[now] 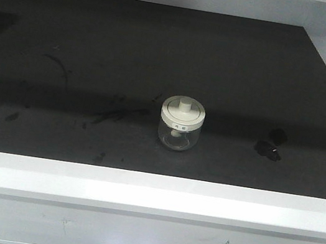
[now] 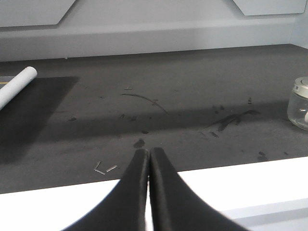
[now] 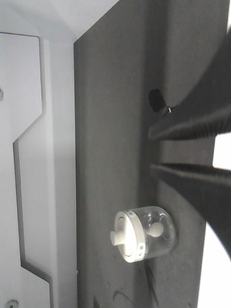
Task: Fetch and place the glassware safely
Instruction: 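Reach the right gripper toward the white-lidded glass jar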
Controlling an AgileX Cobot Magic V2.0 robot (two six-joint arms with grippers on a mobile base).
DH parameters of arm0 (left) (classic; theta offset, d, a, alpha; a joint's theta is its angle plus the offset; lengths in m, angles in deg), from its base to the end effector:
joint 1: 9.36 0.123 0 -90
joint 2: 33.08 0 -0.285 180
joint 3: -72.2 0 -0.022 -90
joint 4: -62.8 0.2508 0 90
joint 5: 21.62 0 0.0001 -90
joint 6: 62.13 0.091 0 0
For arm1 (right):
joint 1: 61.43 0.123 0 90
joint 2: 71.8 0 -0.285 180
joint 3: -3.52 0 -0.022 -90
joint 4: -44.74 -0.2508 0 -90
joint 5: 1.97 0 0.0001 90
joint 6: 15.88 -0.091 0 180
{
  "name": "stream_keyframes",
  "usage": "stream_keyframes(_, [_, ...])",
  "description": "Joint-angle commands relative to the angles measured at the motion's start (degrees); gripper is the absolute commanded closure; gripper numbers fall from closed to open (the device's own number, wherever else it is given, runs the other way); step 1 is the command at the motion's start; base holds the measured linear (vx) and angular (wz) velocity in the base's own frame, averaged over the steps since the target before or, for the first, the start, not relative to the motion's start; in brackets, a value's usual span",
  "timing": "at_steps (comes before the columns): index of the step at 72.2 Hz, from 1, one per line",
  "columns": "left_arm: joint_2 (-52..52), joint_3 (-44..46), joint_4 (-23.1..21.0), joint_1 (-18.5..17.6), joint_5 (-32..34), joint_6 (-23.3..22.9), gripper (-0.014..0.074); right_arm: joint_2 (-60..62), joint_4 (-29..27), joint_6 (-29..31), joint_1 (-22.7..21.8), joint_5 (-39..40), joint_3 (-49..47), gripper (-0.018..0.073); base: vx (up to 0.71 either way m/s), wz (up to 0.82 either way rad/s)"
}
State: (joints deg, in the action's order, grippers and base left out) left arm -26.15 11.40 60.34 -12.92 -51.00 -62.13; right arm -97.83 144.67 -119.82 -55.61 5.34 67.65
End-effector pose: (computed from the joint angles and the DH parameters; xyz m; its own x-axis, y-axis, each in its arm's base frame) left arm 0.0309 -0.0038 0.2615 -0.1262 -0.0296 -0.9916 0.0783 0.9961 -0.0397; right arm 0.0835 0.0199 0.2671 -0.0402 0.0643 -0.9971 -0.2230 0.9722 0.0716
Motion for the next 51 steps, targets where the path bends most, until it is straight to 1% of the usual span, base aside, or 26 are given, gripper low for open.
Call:
stream_keyframes(1, [0.61, 1.40, -0.62, -0.24, 4.70, -0.59, 0.0603, -4.31, 2.45, -0.24, -0.29, -1.75, -4.45, 0.0309, 0.00, 0.00])
stream_keyframes(5, [0.61, 1.40, -0.62, -0.24, 4.70, -0.59, 0.0603, -7.24, 2.45, -0.24, -0.29, -1.90, -6.03, 0.0245, 0.00, 0.00])
stream_keyframes(12, [0.61, 1.40, -0.62, -0.24, 4.70, -0.59, 0.0603, -12.18, 2.45, -0.24, -0.24, -2.29, -9.39, 0.0158, 0.00, 0.00])
stream_keyframes(19, [0.61, 1.40, -0.62, -0.24, 4.70, -0.59, 0.0603, -17.87, 2.65, -0.01, 1.74, -2.76, -12.85, 0.0098, 0.00, 0.00])
stream_keyframes(30, [0.61, 1.40, -0.62, -0.24, 4.70, -0.59, 0.0603, -27.94, 2.72, -0.01, 5.55, -3.87, -19.56, 0.0088, 0.00, 0.00])
stream_keyframes(38, [0.61, 1.40, -0.62, -0.24, 4.70, -0.59, 0.0603, -35.46, 2.71, -0.01, 5.97, -2.79, -24.30, 0.0088, 0.00, 0.00])
stream_keyframes(45, [0.61, 1.40, -0.62, -0.24, 4.70, -0.59, 0.0603, -42.72, 2.71, 0.35, 5.97, 0.74, -29.25, 0.0088, 0.00, 0.00])
stream_keyframes(51, [0.61, 1.40, -0.62, -0.24, 4.70, -0.59, 0.0603, -47.40, 2.56, 2.24, 5.97, 5.30, -33.68, 0.0088, 0.00, 0.00])
